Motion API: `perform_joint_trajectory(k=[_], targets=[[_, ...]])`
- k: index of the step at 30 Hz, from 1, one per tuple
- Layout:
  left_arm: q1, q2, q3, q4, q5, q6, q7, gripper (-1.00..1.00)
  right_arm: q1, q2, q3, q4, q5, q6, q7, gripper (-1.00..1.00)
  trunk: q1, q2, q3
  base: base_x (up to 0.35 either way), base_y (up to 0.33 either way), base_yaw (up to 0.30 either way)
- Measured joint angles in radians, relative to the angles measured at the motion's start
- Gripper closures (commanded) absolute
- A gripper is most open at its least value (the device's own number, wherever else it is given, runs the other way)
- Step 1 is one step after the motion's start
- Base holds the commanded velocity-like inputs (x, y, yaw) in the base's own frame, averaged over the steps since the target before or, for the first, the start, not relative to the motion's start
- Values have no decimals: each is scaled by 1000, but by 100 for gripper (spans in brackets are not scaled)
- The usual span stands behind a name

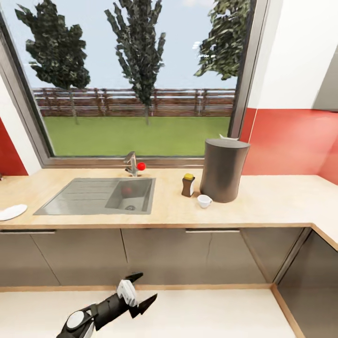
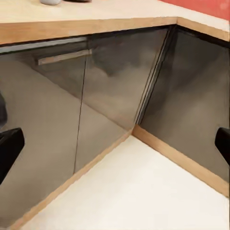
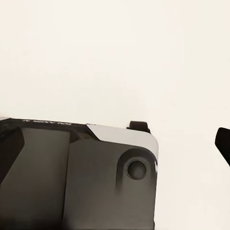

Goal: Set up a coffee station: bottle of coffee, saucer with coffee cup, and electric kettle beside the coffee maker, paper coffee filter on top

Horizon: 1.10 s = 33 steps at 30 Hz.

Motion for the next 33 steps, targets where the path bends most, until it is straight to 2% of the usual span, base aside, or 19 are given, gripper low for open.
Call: perform_joint_trajectory(k=[1,2,3,6,7,8,10,12,13,14,15,17,18,19,20,22,25,28,33], targets=[[17,0,4,0,1,-7,0,-100,0,0,0,0,0,0,0,-100,0,0,-1,0,0,181],[98,-7,138,8,26,-145,61,-100,0,0,0,2,0,0,1,-100,0,0,-2,0,0,181],[202,-9,201,15,25,-163,70,-100,0,0,0,2,0,0,1,-100,0,0,-4,0,0,181],[226,-5,270,100,26,-181,90,-100,0,1,0,2,1,0,1,-100,0,0,-8,0,0,181],[229,6,372,240,23,-191,137,-100,0,1,0,2,1,0,1,-100,0,0,-9,0,0,181],[230,6,397,338,15,-194,147,-100,0,1,0,2,1,0,1,-100,0,0,-10,0,0,181],[227,21,432,419,7,-192,206,-100,0,1,0,2,1,0,1,-100,0,0,-12,0,0,181],[226,35,442,466,-3,-190,267,-100,0,1,0,2,1,0,1,-100,0,0,-15,0,0,189],[226,46,444,529,-37,-180,419,-100,0,1,0,2,1,0,1,-100,0,0,-16,0,0,200],[226,46,443,561,-63,-158,506,-100,0,1,0,2,1,1,0,-100,0,0,-17,0,0,204],[226,46,442,583,-84,-133,561,-100,0,1,1,2,1,1,0,-100,0,0,-19,0,0,206],[226,43,442,613,-118,-80,630,-100,0,1,1,2,1,2,0,-100,0,0,-21,0,0,219],[225,41,444,638,-159,-4,685,-100,0,1,1,1,2,2,0,-100,0,0,-22,0,0,230],[225,40,444,646,-175,26,701,-100,0,1,1,1,2,2,0,-100,0,0,-23,0,0,238],[225,38,445,655,-205,90,724,-100,0,1,1,0,1,2,0,-100,0,0,-24,0,0,241],[224,37,446,664,-240,179,745,-100,0,2,1,0,1,2,0,-100,0,0,-26,0,0,248],[224,37,446,674,-279,301,763,-100,0,5,2,0,1,2,-1,-100,0,0,-28,0,0,263],[224,39,442,677,-283,326,766,-100,0,7,1,-1,1,2,-2,-100,0,0,-30,0,0,271],[225,38,445,677,-284,329,768,-100,0,9,2,-1,1,2,-2,-100,0,0,-34,0,0,270]])
